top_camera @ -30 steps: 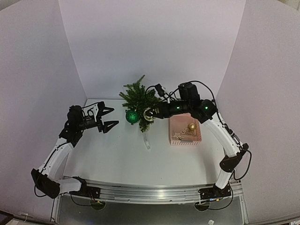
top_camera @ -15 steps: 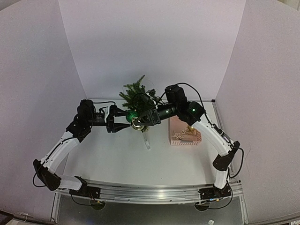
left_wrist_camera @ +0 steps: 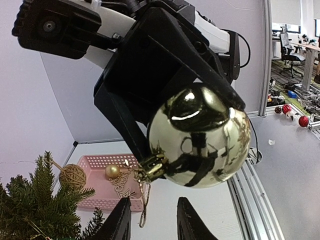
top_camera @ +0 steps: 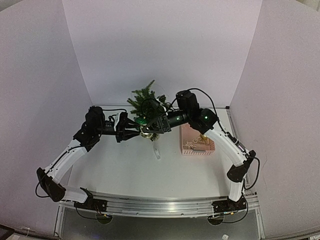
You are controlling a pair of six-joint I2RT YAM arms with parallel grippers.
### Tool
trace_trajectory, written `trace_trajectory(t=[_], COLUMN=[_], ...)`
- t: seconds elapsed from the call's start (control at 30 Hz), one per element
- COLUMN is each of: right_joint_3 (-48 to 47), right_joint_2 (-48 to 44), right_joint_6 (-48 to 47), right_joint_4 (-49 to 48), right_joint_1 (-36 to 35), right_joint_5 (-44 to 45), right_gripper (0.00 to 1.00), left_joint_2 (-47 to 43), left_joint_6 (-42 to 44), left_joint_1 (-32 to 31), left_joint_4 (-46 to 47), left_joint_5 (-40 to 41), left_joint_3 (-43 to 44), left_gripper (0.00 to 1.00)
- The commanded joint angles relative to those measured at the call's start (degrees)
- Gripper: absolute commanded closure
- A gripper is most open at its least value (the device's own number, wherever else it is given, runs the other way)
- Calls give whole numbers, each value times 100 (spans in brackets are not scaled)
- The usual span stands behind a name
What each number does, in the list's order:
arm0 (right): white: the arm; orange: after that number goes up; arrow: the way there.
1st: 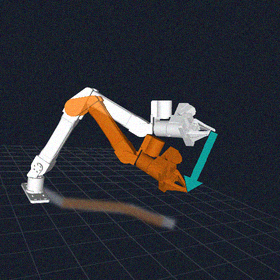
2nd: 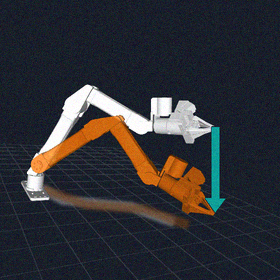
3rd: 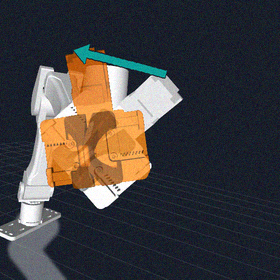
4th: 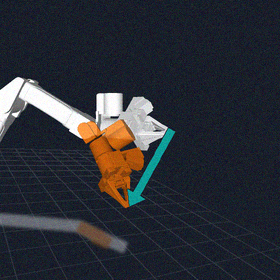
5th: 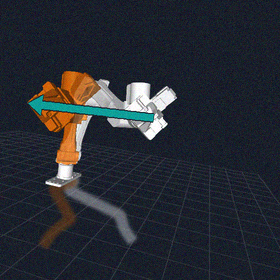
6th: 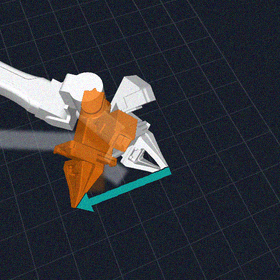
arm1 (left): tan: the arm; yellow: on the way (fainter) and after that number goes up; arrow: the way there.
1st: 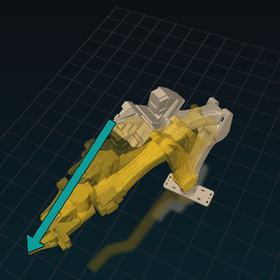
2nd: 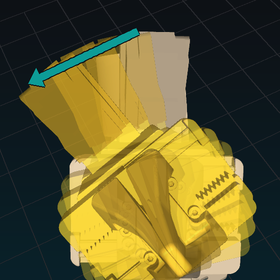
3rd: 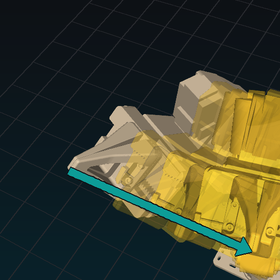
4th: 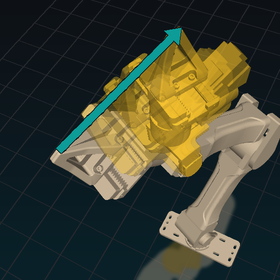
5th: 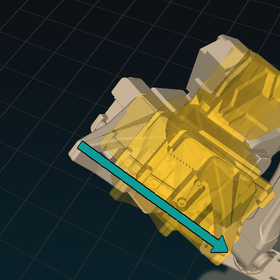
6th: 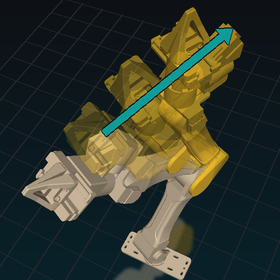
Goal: Decorate the small christmas tree
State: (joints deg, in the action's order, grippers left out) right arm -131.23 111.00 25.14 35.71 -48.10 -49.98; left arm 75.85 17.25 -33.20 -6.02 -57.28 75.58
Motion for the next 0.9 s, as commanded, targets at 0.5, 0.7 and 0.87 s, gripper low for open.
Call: trace_trajectory(t=[0.5, 0.7, 0.87], right_joint_3=[1819, 1950, 1879], right_joint_2=[-1224, -1171, -1067], right_joint_6=[-734, -663, -684], right_joint_4=[-234, -224, -231], right_joint_1=[30, 26, 31], right_joint_5=[1024, 1287, 1526], right_gripper=[44, 31, 30], left_joint_2=[-229, -47, -193], left_joint_6=[1485, 2951, 4307], left_joint_1=[-64, -64, -68], left_joint_4=[-1158, -1839, -2096], left_joint_5=[1139, 876, 777], left_joint_3=[360, 745, 586], left_gripper=[100, 100, 100])
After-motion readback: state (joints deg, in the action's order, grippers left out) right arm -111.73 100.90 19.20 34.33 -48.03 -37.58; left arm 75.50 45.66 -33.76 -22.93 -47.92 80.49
